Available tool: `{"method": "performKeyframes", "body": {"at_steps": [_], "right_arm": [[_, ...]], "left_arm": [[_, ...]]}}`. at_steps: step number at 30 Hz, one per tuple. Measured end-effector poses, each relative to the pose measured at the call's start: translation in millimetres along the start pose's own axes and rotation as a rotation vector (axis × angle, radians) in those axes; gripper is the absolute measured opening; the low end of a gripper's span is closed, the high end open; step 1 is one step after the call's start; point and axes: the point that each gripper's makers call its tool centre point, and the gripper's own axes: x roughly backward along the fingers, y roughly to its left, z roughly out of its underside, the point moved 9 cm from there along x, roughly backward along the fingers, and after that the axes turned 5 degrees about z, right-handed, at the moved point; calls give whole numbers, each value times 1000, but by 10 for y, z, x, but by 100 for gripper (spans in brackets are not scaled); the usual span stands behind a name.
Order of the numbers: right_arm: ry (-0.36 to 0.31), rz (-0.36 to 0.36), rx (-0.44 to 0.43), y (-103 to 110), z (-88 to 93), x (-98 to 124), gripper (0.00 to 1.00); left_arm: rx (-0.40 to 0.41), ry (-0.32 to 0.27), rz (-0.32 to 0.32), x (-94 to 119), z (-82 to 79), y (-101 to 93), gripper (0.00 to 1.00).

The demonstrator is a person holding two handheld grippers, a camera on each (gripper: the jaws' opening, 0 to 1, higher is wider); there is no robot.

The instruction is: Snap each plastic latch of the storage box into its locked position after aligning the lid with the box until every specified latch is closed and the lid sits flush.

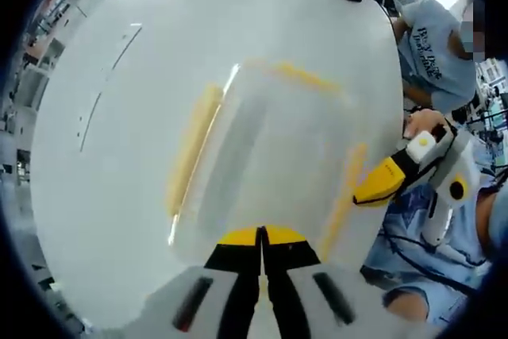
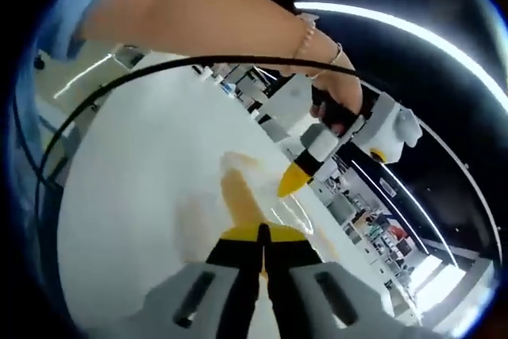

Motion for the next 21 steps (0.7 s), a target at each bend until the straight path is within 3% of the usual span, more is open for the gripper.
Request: {"method": "performKeyframes", "body": {"at_steps": [3, 9, 13, 21], "right_arm": [[6, 19, 17, 72, 41, 3, 0], [81, 84, 49, 192, 125, 42, 0], [94, 130, 45, 220, 111, 55, 0], [189, 184, 109, 308, 65, 33, 0]], "left_arm": [[5, -7, 6, -3, 7, -3, 0], [16, -4, 22, -12, 0, -1, 0], [25, 0, 27, -26, 7, -16, 0], [9, -9, 27, -30, 15, -11, 0]]}}
